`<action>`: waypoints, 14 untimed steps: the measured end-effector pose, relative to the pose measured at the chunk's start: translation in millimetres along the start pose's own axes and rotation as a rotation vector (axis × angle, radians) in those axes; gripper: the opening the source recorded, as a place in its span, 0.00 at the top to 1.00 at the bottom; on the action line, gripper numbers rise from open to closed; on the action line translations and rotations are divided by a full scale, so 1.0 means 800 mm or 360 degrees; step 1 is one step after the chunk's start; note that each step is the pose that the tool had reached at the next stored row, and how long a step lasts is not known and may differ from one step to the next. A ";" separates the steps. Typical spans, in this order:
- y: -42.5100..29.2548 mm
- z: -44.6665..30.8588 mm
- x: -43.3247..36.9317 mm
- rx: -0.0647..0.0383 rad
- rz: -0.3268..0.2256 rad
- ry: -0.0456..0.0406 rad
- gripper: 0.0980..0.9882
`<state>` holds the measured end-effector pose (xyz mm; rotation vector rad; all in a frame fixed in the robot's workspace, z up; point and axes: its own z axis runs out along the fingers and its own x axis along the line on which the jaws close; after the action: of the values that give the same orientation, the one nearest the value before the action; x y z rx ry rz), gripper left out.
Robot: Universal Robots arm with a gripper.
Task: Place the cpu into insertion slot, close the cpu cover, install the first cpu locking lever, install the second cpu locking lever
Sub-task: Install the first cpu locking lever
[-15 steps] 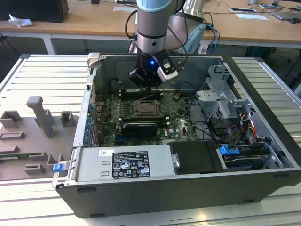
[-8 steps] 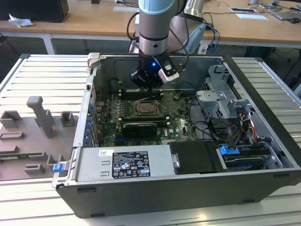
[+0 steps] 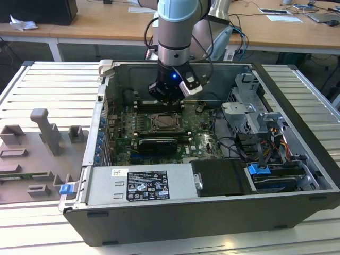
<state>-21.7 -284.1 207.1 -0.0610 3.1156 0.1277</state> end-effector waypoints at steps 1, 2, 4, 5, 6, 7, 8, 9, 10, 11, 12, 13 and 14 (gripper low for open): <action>-0.0001 0.0012 0.000 0.0001 0.0000 0.0000 0.99; -0.0002 0.0022 0.000 0.0002 0.0000 0.0000 0.99; -0.0004 0.0039 0.000 0.0006 0.0000 0.0001 0.99; -0.0005 0.0046 0.000 0.0010 0.0000 0.0001 0.99; -0.0005 0.0047 0.000 0.0011 -0.0001 0.0001 0.99; -0.0004 0.0047 0.000 0.0011 0.0000 0.0001 0.99; -0.0004 0.0045 0.000 0.0010 0.0000 0.0000 0.99; -0.0003 0.0042 -0.001 0.0010 0.0000 0.0000 0.99; -0.0002 0.0039 -0.001 0.0010 0.0000 0.0000 0.99; -0.0002 0.0037 -0.001 0.0010 0.0000 0.0000 0.99; -0.0003 0.0031 -0.001 0.0010 0.0000 0.0000 0.99; -0.0002 0.0029 -0.001 0.0010 0.0000 0.0000 0.99; -0.0002 0.0025 -0.001 0.0010 0.0000 0.0000 0.99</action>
<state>-21.3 -284.0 205.1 -0.0610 3.1160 0.1178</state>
